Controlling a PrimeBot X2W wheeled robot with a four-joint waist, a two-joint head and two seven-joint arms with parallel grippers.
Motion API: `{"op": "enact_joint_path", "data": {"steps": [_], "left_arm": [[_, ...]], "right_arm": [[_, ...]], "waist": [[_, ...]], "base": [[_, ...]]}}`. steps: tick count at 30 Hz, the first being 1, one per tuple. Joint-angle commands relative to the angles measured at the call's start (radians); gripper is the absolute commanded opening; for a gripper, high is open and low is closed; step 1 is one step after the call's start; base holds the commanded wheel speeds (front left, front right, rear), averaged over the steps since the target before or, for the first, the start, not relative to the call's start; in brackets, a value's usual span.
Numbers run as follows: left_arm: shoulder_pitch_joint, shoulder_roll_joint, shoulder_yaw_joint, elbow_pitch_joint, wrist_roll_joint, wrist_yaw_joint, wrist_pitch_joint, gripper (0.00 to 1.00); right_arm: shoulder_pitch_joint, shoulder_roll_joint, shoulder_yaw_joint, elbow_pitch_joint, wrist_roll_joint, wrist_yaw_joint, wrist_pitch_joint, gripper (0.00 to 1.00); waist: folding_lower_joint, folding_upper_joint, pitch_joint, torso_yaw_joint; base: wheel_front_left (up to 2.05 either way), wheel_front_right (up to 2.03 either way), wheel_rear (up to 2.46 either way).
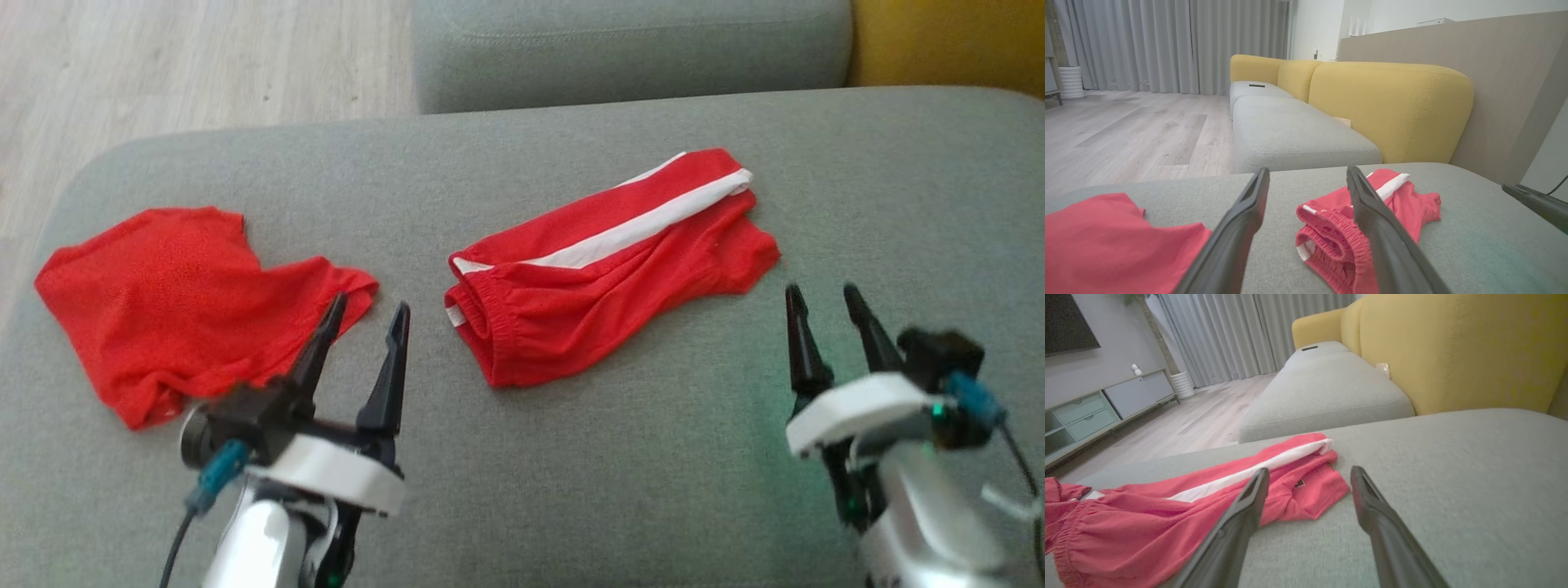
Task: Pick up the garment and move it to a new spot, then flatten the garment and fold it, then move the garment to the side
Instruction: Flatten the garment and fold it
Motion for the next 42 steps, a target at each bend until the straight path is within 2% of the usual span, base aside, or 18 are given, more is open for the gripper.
{"op": "enact_joint_path", "data": {"steps": [1, 5, 10, 17, 21, 27, 31, 34, 42], "left_arm": [[-0.016, 0.002, 0.042, -0.048, 0.005, 0.008, -0.005, 1.0], [0.037, 0.001, 0.043, -0.087, -0.019, 0.034, -0.005, 1.0], [0.074, 0.001, 0.04, -0.116, -0.038, 0.065, -0.005, 1.0], [0.042, 0.001, 0.031, -0.123, -0.032, 0.063, -0.005, 1.0], [0.011, 0.001, 0.02, -0.117, -0.031, 0.059, -0.005, 1.0], [-0.022, 0.001, -0.009, -0.111, -0.046, 0.062, -0.005, 1.0], [-0.044, 0.001, -0.027, -0.103, -0.054, 0.066, -0.005, 1.0], [-0.053, 0.001, -0.033, -0.102, -0.059, 0.07, -0.005, 1.0], [-0.076, 0.001, -0.048, -0.099, -0.065, 0.073, -0.005, 1.0]], "right_arm": [[-0.009, 0.021, -0.012, -0.059, -0.028, 0.003, -0.013, 1.0], [0.081, 0.064, -0.079, -0.134, -0.099, 0.003, -0.012, 1.0], [0.143, 0.079, -0.113, -0.207, -0.124, 0.003, 0.019, 1.0], [0.149, 0.08, -0.119, -0.268, -0.086, 0.003, 0.056, 1.0], [0.112, 0.08, -0.144, -0.254, 0.002, 0.003, 0.09, 1.0], [0.021, 0.08, -0.19, -0.158, 0.241, 0.003, 0.175, 1.0], [-0.076, 0.08, -0.244, -0.028, 0.414, 0.003, 0.242, 1.0], [-0.136, 0.08, -0.275, 0.051, 0.456, 0.003, 0.268, 1.0], [-0.269, 0.08, -0.37, 0.222, 0.451, 0.003, 0.305, 1.0]], "waist": [[0.0001, 0.0, -0.007, -0.007], [0.0001, 0.0, -0.017, -0.021], [0.0001, 0.0, -0.015, -0.029], [0.0001, 0.0, 0.03, -0.007], [0.0001, 0.0, 0.073, 0.022], [0.0001, 0.0, 0.134, 0.08], [0.0001, 0.0, 0.163, 0.128], [0.0001, 0.0, 0.176, 0.15], [0.0001, 0.0, 0.202, 0.185]], "base": [[0.0, 0.0, 0.0], [0.0, 0.0, 0.0], [0.0, 0.0, 0.0], [0.0, 0.0, 0.0], [0.0, 0.0, 0.0], [0.0, 0.0, 0.0], [0.0, 0.0, 0.0], [0.0, 0.0, 0.0], [0.0, 0.0, 0.0]]}}
